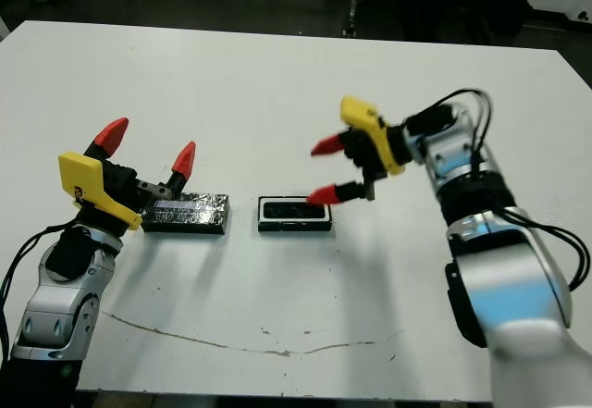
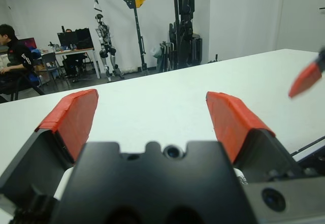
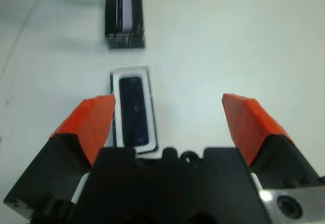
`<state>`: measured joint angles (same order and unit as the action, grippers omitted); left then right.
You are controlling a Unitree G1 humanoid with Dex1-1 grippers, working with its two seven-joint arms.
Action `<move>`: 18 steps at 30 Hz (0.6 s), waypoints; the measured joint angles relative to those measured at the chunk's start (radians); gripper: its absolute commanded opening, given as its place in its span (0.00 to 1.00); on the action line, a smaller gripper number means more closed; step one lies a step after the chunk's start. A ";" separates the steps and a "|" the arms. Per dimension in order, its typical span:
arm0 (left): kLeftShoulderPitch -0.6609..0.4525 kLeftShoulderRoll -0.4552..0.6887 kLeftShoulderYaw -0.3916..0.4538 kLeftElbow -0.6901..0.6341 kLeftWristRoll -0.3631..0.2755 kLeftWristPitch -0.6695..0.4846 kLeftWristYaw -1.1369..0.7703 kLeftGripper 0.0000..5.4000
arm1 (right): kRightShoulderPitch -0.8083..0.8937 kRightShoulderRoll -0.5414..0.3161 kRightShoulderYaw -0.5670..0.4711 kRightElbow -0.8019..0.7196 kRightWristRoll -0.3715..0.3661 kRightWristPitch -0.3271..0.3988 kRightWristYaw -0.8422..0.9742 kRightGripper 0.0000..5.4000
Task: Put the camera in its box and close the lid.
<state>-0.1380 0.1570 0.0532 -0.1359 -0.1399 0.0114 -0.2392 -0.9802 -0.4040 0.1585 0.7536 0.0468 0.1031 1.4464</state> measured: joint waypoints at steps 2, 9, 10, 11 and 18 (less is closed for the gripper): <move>-0.002 0.001 0.003 0.002 -0.008 -0.001 -0.010 1.00 | 0.053 -0.012 -0.064 -0.125 0.049 0.063 -0.084 1.00; -0.067 0.141 0.032 0.057 -0.040 -0.009 -0.159 1.00 | 0.474 0.038 -0.281 -0.712 0.114 0.282 -0.584 0.83; -0.087 0.177 0.039 0.066 -0.047 -0.006 -0.194 1.00 | 0.546 0.062 -0.307 -0.777 0.126 0.299 -0.649 0.81; -0.111 0.214 0.047 0.076 -0.056 0.006 -0.231 1.00 | 0.618 0.085 -0.330 -0.836 0.139 0.304 -0.704 0.79; -0.293 0.446 0.008 0.208 -0.073 0.019 -0.564 1.00 | 0.957 0.211 -0.437 -1.058 0.256 0.216 -0.884 0.59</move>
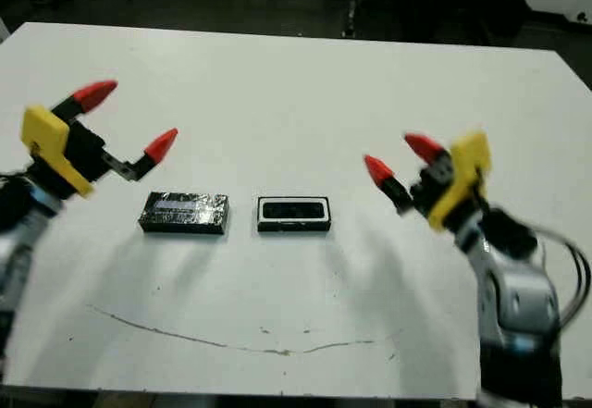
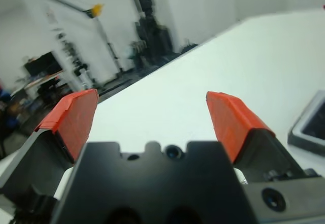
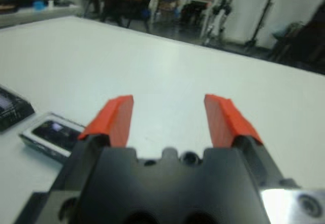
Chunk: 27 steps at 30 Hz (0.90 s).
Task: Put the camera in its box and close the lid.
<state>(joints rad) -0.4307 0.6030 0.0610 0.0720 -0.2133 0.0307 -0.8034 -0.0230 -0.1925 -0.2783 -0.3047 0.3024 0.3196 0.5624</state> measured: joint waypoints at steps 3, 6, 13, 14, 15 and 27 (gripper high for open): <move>-0.108 0.060 -0.039 0.094 -0.026 -0.003 -0.194 1.00 | 0.090 0.041 -0.012 -0.038 0.051 -0.025 -0.037 0.50; -0.221 0.068 -0.089 0.228 -0.083 0.020 -0.437 1.00 | 0.134 0.061 -0.013 -0.062 0.071 -0.032 -0.082 0.42; -0.338 0.039 -0.161 0.407 -0.111 0.110 -0.707 1.00 | 0.172 0.069 -0.008 -0.083 0.088 -0.061 -0.149 0.23; -0.338 0.025 -0.161 0.427 -0.119 0.109 -0.721 1.00 | 0.173 0.069 -0.007 -0.086 0.090 -0.061 -0.160 0.20; -0.338 0.013 -0.161 0.444 -0.121 0.104 -0.730 1.00 | 0.173 0.069 -0.006 -0.091 0.091 -0.061 -0.169 0.17; -0.322 -0.043 -0.198 0.499 -0.072 0.056 -0.730 1.00 | 0.169 0.066 0.019 -0.110 0.102 -0.061 -0.213 0.00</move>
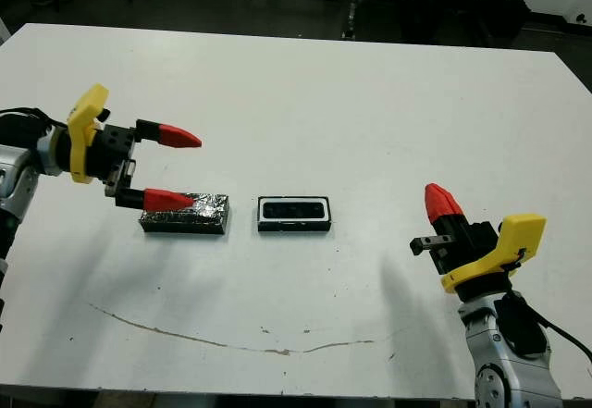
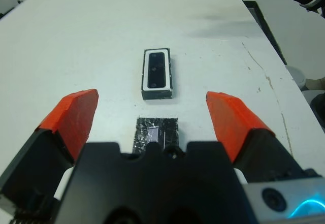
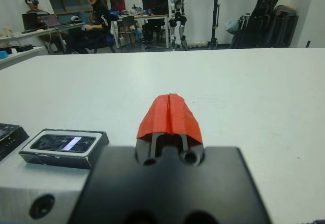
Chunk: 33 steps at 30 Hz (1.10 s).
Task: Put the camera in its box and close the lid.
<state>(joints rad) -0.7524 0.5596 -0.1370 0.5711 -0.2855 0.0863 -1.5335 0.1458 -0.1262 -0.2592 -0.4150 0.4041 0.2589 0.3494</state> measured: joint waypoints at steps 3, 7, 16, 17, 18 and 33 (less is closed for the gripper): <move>0.000 -0.005 -0.012 0.006 0.031 -0.025 0.011 1.00 | 0.000 0.000 0.002 -0.001 0.006 0.000 -0.003 0.00; 0.002 -0.005 -0.033 0.005 0.075 -0.053 0.019 1.00 | 0.000 -0.007 0.003 -0.003 0.007 0.000 -0.013 0.00; 0.001 -0.003 -0.092 0.012 0.184 -0.186 0.020 1.00 | 0.001 -0.021 0.005 -0.010 0.010 0.000 -0.028 0.00; 0.000 -0.003 -0.098 0.020 0.194 -0.207 0.020 1.00 | 0.001 -0.021 0.005 -0.010 0.012 0.000 -0.029 0.00; -0.001 -0.003 -0.103 0.035 0.203 -0.226 0.020 1.00 | 0.001 -0.022 0.005 -0.012 0.013 0.000 -0.030 0.00; -0.041 -0.003 -0.131 0.212 0.314 -0.346 0.085 1.00 | 0.010 -0.042 0.021 -0.055 0.013 0.001 -0.036 0.00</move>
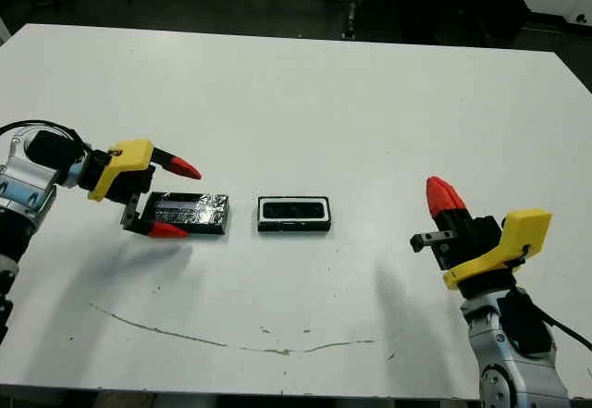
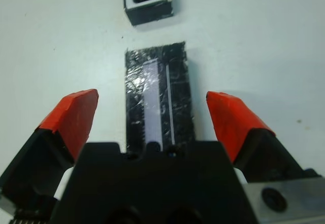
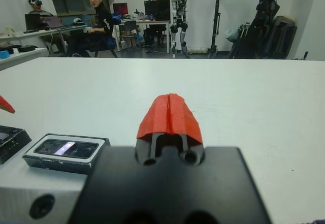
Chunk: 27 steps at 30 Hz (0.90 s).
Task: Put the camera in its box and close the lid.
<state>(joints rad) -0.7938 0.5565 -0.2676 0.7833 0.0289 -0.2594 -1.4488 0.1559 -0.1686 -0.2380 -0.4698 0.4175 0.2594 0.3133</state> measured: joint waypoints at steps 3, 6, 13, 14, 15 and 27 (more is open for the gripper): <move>-0.002 -0.001 -0.001 0.041 0.013 -0.019 0.019 1.00 | 0.006 -0.009 0.006 -0.010 -0.006 0.000 0.000 0.00; -0.008 -0.006 0.000 0.075 0.014 -0.018 0.025 1.00 | 0.013 -0.012 0.012 -0.014 -0.008 0.000 0.000 0.00; -0.042 -0.019 0.022 0.171 0.009 0.035 0.002 1.00 | 0.020 -0.012 0.023 -0.025 -0.020 -0.004 -0.004 0.00; -0.047 -0.018 0.022 0.181 0.010 0.048 -0.009 1.00 | 0.021 -0.012 0.023 -0.027 -0.021 -0.004 -0.006 0.00; -0.051 -0.018 0.020 0.187 0.012 0.062 -0.019 1.00 | 0.021 -0.012 0.023 -0.028 -0.021 -0.004 -0.008 0.00; -0.078 -0.018 0.001 0.206 0.048 0.133 -0.058 0.90 | 0.022 -0.016 0.023 -0.028 -0.020 -0.020 -0.003 0.00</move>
<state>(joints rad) -0.8719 0.5383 -0.2664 0.9894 0.0764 -0.1266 -1.5066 0.1778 -0.1843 -0.2150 -0.4974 0.3974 0.2393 0.3103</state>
